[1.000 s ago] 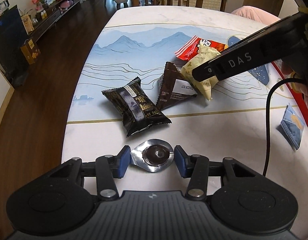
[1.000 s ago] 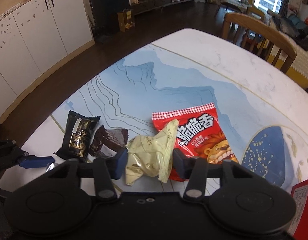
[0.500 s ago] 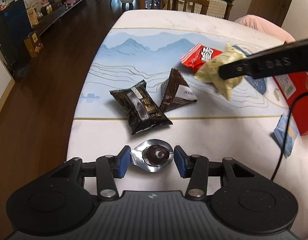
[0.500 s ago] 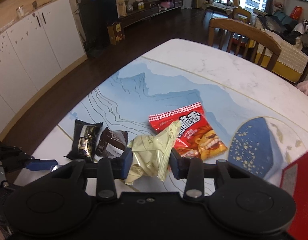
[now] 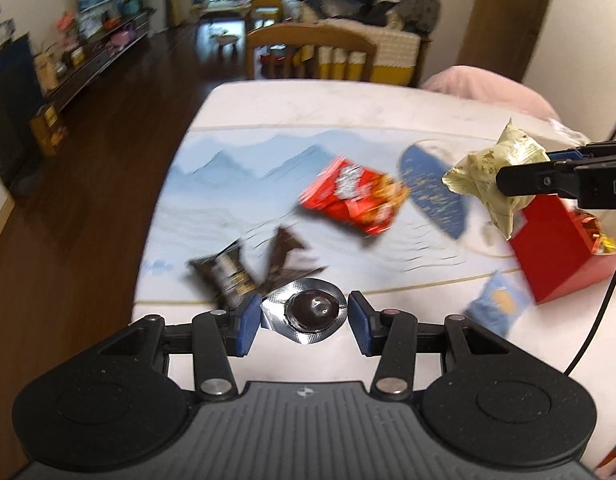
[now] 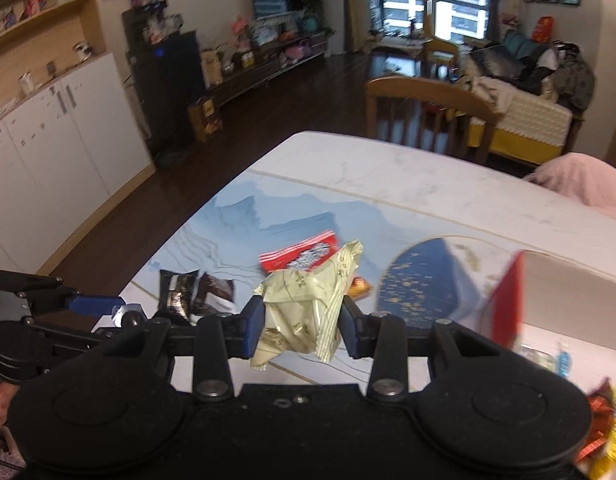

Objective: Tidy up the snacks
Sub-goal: 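Carry the chocolate and pale yellow bag over the red box with both tools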

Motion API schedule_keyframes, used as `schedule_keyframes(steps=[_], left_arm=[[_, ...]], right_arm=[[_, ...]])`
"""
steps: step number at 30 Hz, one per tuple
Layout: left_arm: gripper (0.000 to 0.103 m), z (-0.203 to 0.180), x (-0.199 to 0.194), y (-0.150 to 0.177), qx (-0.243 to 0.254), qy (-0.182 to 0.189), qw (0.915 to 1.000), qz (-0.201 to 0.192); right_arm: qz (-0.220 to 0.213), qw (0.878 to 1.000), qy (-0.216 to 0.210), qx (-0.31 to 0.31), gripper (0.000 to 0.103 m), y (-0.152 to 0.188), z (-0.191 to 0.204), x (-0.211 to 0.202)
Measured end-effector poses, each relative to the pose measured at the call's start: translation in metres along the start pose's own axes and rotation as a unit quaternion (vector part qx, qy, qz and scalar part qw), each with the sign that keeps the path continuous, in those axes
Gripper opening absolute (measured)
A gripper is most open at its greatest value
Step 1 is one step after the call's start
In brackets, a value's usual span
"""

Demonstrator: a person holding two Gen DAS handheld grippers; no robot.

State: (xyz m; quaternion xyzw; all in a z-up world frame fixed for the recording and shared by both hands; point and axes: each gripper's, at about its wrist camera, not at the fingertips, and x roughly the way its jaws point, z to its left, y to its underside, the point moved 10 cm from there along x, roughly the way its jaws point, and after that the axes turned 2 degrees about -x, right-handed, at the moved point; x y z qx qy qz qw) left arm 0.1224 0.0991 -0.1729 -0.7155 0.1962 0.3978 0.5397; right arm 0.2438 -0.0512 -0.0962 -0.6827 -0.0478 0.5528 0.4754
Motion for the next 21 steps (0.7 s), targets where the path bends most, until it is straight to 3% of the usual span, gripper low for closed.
schedule_keyframes(steps=[9,21], left_arm=[[0.046,-0.081,-0.016,-0.032,0.06,0.053,0.9965,-0.023],[0.046,-0.206,-0.008,-0.065,0.127,0.11,0.9852,-0.032]], right_arm=[[-0.029,0.997,0.058,0.044,0.038,0.019,-0.064,-0.058],[-0.037,0.988,0.121,0.093,0.038,0.052,-0.152,-0.098]])
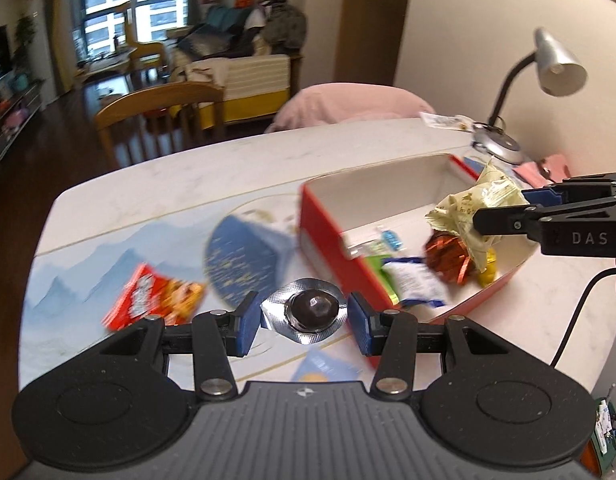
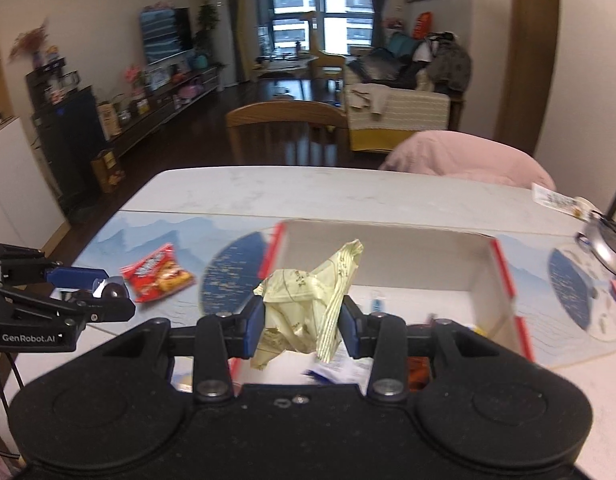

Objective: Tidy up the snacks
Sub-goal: 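Carry the chocolate and pale yellow bag over the red box with both tools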

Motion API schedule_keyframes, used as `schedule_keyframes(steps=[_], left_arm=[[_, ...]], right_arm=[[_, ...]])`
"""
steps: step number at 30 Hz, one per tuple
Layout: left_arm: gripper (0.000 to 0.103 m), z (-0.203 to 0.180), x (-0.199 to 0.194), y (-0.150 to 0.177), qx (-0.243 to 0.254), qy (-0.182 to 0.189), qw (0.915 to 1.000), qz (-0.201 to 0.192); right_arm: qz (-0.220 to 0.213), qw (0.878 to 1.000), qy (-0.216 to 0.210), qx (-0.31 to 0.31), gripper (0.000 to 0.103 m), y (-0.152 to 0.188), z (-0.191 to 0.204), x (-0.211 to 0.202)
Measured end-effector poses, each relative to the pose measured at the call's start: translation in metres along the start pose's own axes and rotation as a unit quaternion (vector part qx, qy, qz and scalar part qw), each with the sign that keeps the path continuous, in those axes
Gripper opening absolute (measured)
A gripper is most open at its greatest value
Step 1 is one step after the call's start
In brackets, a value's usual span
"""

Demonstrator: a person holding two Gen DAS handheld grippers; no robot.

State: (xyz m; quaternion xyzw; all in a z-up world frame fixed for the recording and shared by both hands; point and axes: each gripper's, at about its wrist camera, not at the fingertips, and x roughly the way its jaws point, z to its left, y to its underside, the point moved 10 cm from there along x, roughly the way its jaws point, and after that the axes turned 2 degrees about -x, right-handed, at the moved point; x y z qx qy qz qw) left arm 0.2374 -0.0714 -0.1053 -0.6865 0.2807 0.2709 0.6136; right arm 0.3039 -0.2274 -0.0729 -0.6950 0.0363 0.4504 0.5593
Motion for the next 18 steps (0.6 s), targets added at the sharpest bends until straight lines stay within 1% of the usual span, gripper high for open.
schedule_keyframes(steps=[5,9,15,18], left_arm=[[0.046,-0.037,0.02,-0.017,0.01,0.018,0.9997,0.012],[0.046,-0.062,0.04,-0.028,0.017,0.026,0.9992,0.023],[0.046,-0.091,0.075,-0.037,0.016,0.028,0.9981,0.052],[0.046,-0.1,0.09,-0.04,0.024,0.02,0.9976,0.062]], right_arm=[[0.002,1.0,0.015,0.016,0.038,0.007,-0.038,-0.001],[0.013,0.999,0.021,0.031,0.038,0.017,-0.072,0.004],[0.032,0.999,0.025,0.035,0.038,0.022,-0.107,0.022],[0.038,0.998,0.02,0.034,0.038,0.022,-0.119,0.032]])
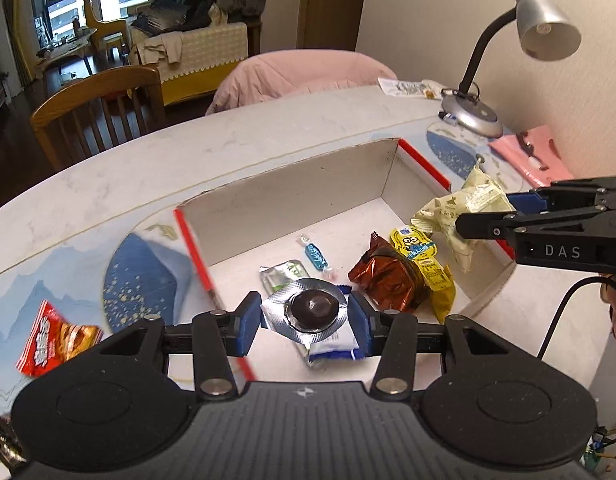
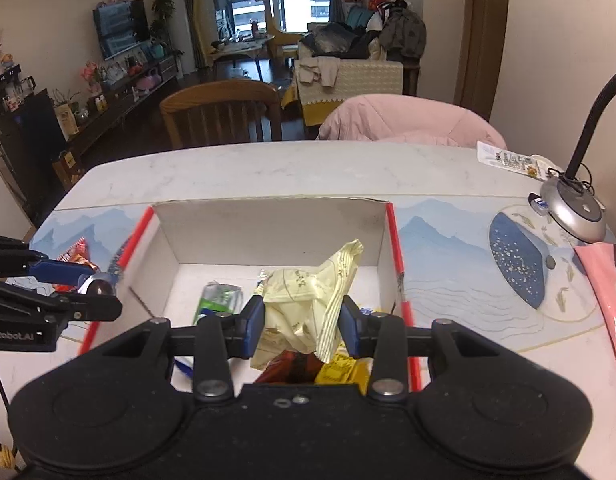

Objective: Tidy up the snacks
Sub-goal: 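Carry the chocolate and pale yellow bag over the red box with both tools, then lower both snacks into the box and open both tools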

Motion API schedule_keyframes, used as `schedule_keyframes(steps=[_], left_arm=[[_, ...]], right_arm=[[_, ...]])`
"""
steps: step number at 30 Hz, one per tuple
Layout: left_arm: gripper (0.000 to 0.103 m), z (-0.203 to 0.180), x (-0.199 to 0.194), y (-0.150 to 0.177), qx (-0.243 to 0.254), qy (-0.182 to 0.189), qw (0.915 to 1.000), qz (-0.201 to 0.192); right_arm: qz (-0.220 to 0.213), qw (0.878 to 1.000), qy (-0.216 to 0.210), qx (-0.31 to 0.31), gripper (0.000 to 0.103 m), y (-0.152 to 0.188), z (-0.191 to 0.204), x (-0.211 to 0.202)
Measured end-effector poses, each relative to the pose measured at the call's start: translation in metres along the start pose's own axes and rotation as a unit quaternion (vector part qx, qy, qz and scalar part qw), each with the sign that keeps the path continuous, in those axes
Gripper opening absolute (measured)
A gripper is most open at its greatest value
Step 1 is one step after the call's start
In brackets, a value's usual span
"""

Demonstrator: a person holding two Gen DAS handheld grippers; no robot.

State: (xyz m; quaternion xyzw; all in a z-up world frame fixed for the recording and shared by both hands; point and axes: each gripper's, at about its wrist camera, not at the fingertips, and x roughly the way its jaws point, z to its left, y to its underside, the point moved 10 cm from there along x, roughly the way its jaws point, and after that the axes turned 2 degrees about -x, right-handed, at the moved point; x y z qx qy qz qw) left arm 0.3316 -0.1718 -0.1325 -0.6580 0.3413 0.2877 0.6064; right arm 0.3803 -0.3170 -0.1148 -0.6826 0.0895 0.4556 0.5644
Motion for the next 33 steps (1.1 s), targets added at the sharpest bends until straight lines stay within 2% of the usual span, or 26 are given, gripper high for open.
schedule_keyframes(steps=[7,14,24,33], left_arm=[[0.046,-0.005,0.04,-0.012,-0.006,-0.017,0.9992,0.035],[0.046,-0.005,0.075,-0.021,-0.014,-0.025,0.9971,0.071],[0.047,0.0,0.116,-0.012,-0.028,-0.031,0.9885,0.145],[0.047,-0.001,0.133,-0.006,-0.035,-0.023,0.9825,0.182]], right_arm=[[0.026,1.0,-0.007,-0.008,0.038,-0.004,-0.017,0.031],[0.059,0.998,-0.03,-0.01,0.038,-0.015,-0.015,0.067],[0.106,0.993,-0.039,-0.022,0.038,-0.012,-0.015,0.103],[0.119,0.992,-0.043,-0.007,0.039,-0.01,-0.02,0.111]])
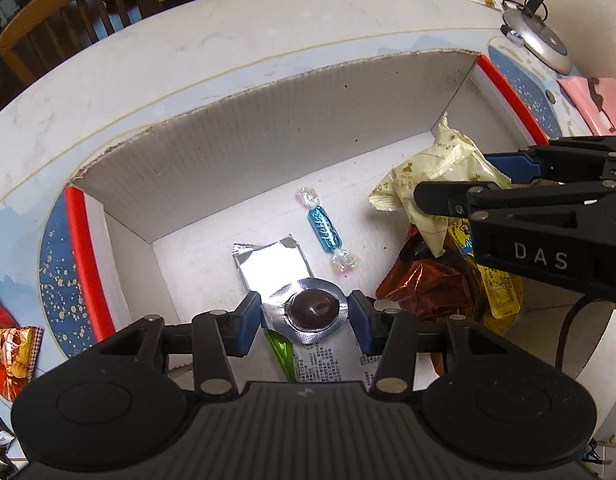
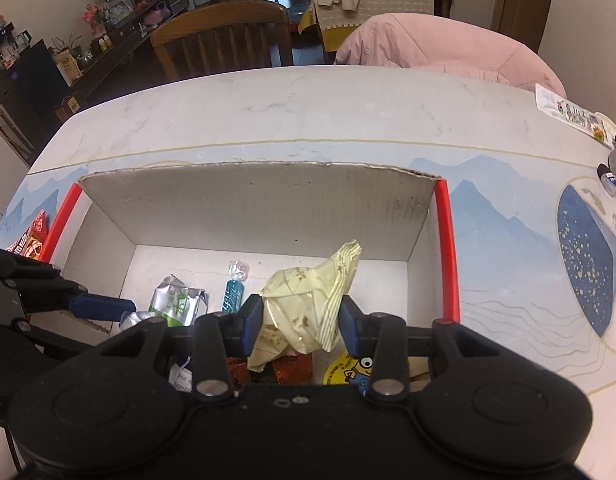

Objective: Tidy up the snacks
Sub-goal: 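Lower both snacks into the box and open both tools, then withdraw both tools from the box back over the snack pile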

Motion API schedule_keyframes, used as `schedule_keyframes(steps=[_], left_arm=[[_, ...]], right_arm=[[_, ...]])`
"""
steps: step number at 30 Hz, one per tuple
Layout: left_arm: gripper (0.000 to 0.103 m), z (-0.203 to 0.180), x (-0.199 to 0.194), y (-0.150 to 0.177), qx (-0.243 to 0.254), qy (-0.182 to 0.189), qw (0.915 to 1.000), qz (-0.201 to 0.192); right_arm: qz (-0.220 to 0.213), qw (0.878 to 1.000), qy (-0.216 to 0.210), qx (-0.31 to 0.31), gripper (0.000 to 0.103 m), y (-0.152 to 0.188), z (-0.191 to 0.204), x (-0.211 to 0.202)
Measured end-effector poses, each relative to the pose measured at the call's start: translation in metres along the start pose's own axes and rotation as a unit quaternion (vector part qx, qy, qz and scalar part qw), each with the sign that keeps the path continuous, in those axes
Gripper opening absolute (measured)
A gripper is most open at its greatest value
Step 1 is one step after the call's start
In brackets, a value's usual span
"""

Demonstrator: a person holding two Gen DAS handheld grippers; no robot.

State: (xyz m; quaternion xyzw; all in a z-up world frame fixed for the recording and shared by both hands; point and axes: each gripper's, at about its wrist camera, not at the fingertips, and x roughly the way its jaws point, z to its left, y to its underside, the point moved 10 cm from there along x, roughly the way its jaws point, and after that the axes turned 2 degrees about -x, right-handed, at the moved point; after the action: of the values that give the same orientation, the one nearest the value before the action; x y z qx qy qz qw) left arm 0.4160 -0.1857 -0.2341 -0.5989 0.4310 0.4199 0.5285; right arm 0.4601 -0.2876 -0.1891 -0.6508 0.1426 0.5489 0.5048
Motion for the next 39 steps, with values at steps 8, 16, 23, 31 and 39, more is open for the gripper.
schedule_keyframes(steps=[8,16,23,31,39], left_arm=[[0.05,0.001,0.003,0.003,-0.009,0.008,0.9999,0.009],[0.057,0.005,-0.012,0.008,-0.028,0.022,0.9993,-0.012],[0.057,0.009,-0.042,0.014,-0.041,0.04,0.9972,-0.049],[0.057,0.013,-0.086,0.023,-0.04,0.059,0.9922,-0.103],[0.057,0.02,-0.132,0.039,-0.024,0.074,0.9858,-0.148]], right_arm=[[0.003,1.0,0.005,0.011,0.04,0.001,-0.002,0.002],[0.001,1.0,0.011,0.02,0.041,0.002,-0.001,-0.004],[-0.029,0.999,-0.002,0.019,0.044,0.005,0.007,-0.039],[-0.076,0.997,-0.018,0.018,0.053,0.003,0.026,-0.09],[-0.117,0.993,-0.02,0.009,0.056,0.001,0.054,-0.125]])
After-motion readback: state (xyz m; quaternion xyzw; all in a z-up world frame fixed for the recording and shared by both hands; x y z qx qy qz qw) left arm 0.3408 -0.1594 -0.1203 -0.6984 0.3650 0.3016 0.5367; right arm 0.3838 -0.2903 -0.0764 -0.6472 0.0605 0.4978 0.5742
